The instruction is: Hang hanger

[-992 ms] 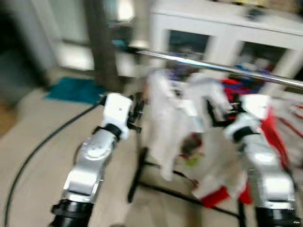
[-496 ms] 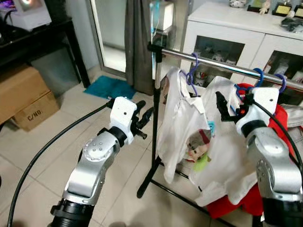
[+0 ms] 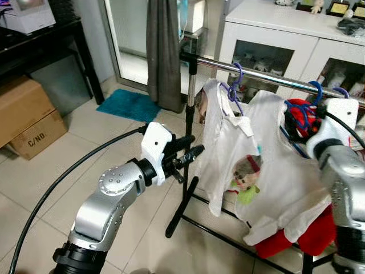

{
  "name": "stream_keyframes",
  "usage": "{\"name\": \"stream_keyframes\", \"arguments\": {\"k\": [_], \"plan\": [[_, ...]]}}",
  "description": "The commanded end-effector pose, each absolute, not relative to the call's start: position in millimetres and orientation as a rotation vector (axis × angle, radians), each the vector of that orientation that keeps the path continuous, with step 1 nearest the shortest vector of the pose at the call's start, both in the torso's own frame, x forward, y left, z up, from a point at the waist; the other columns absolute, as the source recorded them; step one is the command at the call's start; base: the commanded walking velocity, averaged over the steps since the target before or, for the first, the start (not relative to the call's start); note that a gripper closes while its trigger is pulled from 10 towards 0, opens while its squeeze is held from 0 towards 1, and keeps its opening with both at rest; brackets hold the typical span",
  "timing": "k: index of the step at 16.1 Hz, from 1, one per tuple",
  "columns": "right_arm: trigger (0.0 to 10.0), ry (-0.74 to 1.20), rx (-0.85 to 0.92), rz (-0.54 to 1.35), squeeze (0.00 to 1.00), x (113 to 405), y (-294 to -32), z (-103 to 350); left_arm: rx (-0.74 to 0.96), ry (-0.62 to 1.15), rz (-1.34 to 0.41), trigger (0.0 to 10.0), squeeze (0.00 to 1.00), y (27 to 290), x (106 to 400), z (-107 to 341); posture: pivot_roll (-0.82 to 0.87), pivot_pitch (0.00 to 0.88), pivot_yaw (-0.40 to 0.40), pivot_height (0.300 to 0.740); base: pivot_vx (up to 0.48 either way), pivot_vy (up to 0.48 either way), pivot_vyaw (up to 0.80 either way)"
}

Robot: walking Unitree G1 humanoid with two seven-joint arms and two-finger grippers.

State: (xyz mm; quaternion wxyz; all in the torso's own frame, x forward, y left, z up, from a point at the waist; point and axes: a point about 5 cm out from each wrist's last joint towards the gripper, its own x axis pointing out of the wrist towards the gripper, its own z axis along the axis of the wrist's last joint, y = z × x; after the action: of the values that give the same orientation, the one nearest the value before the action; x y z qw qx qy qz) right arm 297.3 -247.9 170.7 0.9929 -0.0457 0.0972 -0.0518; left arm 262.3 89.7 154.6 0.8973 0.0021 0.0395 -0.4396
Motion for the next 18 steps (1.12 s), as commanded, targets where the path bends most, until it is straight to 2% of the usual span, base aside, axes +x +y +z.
{"name": "stream_keyframes", "arguments": {"k": [1,6,11,16,18], "plan": [[10.0,0.240,-0.050,-0.084,0.00,298.3,-253.9,167.4,-0.005,0.081,-0.959,10.0,0.00,86.2,257.3,158.6,-0.02,0.000,0.002,0.740,0.000,0.000,0.00],[10.0,0.280,0.000,-0.019,0.00,307.4,-265.0,162.4,0.038,0.025,-1.008,10.0,0.00,84.1,257.3,165.6,-0.02,0.000,0.000,0.740,0.000,0.000,0.00],[10.0,0.343,0.097,0.118,0.00,310.2,-252.1,168.2,0.049,0.015,-0.999,10.0,0.00,85.6,257.1,165.0,-0.02,0.000,-0.011,0.740,0.000,0.000,0.00],[10.0,0.354,0.114,0.062,0.00,322.5,-258.7,186.4,0.059,0.008,-1.000,10.0,0.00,85.7,258.3,163.4,-0.02,0.000,-0.009,0.740,0.000,0.000,0.00],[10.0,0.397,0.069,0.025,0.00,328.6,-261.0,184.4,0.066,0.005,-1.002,10.0,0.00,85.3,259.6,163.1,-0.02,0.000,-0.008,0.740,0.000,0.000,0.00]]}}
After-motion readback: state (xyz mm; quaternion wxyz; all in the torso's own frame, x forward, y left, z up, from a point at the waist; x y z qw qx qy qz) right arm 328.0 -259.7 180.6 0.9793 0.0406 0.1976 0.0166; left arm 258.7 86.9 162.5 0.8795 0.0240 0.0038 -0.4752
